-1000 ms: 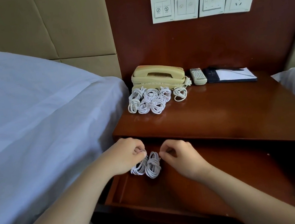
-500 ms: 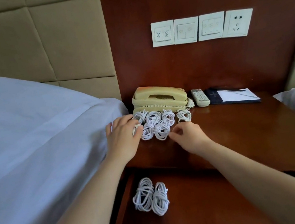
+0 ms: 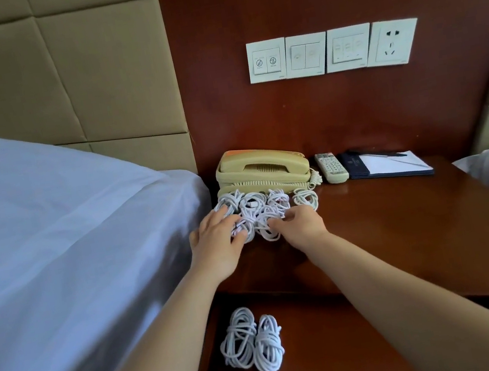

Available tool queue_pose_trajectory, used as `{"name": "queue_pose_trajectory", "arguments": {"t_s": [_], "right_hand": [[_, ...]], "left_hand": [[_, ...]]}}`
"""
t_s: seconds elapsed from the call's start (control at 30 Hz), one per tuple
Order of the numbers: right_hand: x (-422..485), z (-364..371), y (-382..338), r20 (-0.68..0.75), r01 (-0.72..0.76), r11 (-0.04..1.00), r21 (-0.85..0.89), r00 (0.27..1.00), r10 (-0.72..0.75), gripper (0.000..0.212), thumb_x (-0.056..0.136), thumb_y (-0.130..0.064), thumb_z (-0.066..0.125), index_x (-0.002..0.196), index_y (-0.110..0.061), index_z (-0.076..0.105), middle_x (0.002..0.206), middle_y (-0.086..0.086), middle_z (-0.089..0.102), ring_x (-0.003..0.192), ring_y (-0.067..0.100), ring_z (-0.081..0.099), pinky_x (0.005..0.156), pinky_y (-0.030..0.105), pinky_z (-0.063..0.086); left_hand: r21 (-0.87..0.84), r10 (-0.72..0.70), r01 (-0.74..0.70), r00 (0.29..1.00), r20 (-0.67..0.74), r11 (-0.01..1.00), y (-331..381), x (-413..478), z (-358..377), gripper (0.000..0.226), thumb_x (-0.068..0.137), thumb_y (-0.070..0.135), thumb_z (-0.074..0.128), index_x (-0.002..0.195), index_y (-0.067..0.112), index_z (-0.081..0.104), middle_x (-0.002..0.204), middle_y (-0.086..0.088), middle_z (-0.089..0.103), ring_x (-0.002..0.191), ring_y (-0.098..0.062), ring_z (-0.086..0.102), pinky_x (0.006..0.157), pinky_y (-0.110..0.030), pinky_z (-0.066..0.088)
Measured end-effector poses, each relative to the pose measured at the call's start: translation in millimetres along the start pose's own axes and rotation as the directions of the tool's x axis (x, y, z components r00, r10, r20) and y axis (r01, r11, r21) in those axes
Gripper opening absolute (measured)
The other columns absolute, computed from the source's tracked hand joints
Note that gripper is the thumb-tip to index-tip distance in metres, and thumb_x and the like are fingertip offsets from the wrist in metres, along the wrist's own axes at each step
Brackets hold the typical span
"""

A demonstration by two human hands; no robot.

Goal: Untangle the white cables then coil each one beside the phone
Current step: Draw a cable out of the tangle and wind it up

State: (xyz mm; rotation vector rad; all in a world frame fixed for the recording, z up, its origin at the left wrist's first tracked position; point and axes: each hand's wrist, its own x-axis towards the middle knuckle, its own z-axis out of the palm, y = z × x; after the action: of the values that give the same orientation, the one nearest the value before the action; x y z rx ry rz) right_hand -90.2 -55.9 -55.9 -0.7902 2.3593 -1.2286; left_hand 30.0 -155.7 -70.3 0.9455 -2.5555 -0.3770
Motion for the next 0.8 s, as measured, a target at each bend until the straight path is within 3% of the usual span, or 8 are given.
{"name": "queue_pose_trajectory", "arguments": {"t_s": [0.1, 0.23, 0.3, 0.37, 0.43, 0.5, 0.63, 0.8], "right_hand": [[-1.7, -2.0, 6.5, -0.018, 0.009, 0.998, 0.056, 1.0, -0.008, 0.055, 0.088, -0.032, 0.064, 0.133, -0.004, 0.048, 0.109, 0.006, 0.06, 0.106, 0.028, 0.06, 0.087, 0.034, 0.047], [-9.2, -11.9, 16.6, -0.008, 0.046, 0.999, 0.029, 0.999, -0.046, 0.046, 0.088, -0.03, 0.066, 0.123, -0.003, 0.056, 0.1, 0.003, 0.057, 0.098, 0.026, 0.061, 0.086, 0.035, 0.049], [-12.1, -19.2, 23.6, -0.003, 0.068, 0.997, 0.024, 0.998, -0.067, 0.037, 0.087, -0.029, 0.067, 0.112, -0.003, 0.062, 0.092, 0.003, 0.059, 0.088, 0.023, 0.06, 0.084, 0.036, 0.051], [-14.0, -24.1, 28.9, 0.018, 0.071, 0.997, 0.032, 0.997, -0.072, 0.029, 0.085, -0.028, 0.069, 0.103, -0.005, 0.068, 0.09, 0.006, 0.066, 0.082, 0.02, 0.06, 0.084, 0.039, 0.053], [-17.4, -27.3, 32.0, 0.03, 0.068, 0.997, 0.047, 0.997, -0.069, 0.025, 0.084, -0.028, 0.07, 0.1, -0.009, 0.069, 0.096, 0.007, 0.068, 0.087, 0.021, 0.063, 0.086, 0.04, 0.054], [-20.5, -29.1, 32.9, 0.028, 0.09, 0.995, 0.033, 0.995, -0.091, 0.026, 0.084, -0.028, 0.069, 0.102, -0.01, 0.066, 0.1, 0.006, 0.067, 0.093, 0.023, 0.063, 0.087, 0.04, 0.054], [-28.2, -31.9, 32.4, 0.026, 0.125, 0.992, -0.015, 0.992, -0.125, 0.028, 0.085, -0.033, 0.068, 0.101, -0.011, 0.06, 0.094, 0.0, 0.059, 0.092, 0.023, 0.062, 0.083, 0.036, 0.053], [-38.3, -38.4, 37.3, 0.034, 0.131, 0.991, 0.007, 0.991, -0.131, 0.026, 0.084, -0.036, 0.069, 0.091, -0.013, 0.058, 0.088, 0.001, 0.06, 0.078, 0.018, 0.058, 0.073, 0.033, 0.052]], "left_hand": [[-0.056, 0.022, -0.027, 0.996, -0.084, 0.998, 5.1, -2.7, 1.3, 0.032, 0.099, 0.03, 0.042, 0.126, 0.027, 0.059, 0.155, 0.006, 0.025, 0.144, -0.012, 0.012, 0.106, -0.027, 0.008], [-0.007, 0.092, -0.094, 0.984, -0.155, 0.996, 13.4, -12.0, 3.0, 0.029, 0.098, 0.03, 0.045, 0.119, 0.024, 0.065, 0.136, 0.005, 0.047, 0.127, -0.017, 0.033, 0.102, -0.031, 0.023], [-0.124, 0.11, -0.128, 0.983, -0.145, 0.984, 17.9, -16.8, 4.9, 0.025, 0.096, 0.026, 0.05, 0.112, 0.019, 0.067, 0.119, 0.003, 0.056, 0.114, -0.017, 0.046, 0.096, -0.03, 0.035], [-0.303, 0.071, -0.103, 0.991, -0.114, 0.947, 24.2, -24.3, 5.1, 0.018, 0.095, 0.021, 0.052, 0.102, 0.016, 0.067, 0.103, 0.003, 0.062, 0.098, -0.014, 0.058, 0.084, -0.025, 0.045], [-0.384, -0.012, -0.023, 0.996, -0.089, 0.923, 30.3, -32.1, 5.9, 0.015, 0.095, 0.019, 0.05, 0.094, 0.017, 0.064, 0.09, 0.008, 0.062, 0.085, -0.008, 0.058, 0.067, -0.009, 0.041], [-0.442, -0.098, 0.056, 0.993, -0.073, 0.895, 35.7, -38.0, 7.4, 0.011, 0.094, 0.019, 0.053, 0.087, 0.018, 0.062, 0.088, 0.007, 0.063, 0.082, -0.005, 0.055, 0.06, -0.005, 0.038], [-0.557, -0.209, 0.172, 0.978, -0.004, 0.813, 41.6, -41.2, 6.5, 0.005, 0.086, 0.021, 0.064, 0.085, 0.019, 0.06, 0.093, 0.0, 0.068, 0.091, -0.012, 0.062, 0.072, -0.017, 0.042], [-0.615, -0.211, 0.256, 0.966, 0.147, 0.746, 44.1, -47.5, -2.7, 0.039, 0.081, 0.026, 0.072, 0.112, 0.022, 0.05, 0.103, -0.004, 0.061, 0.099, -0.019, 0.061, 0.082, -0.027, 0.044]]}}
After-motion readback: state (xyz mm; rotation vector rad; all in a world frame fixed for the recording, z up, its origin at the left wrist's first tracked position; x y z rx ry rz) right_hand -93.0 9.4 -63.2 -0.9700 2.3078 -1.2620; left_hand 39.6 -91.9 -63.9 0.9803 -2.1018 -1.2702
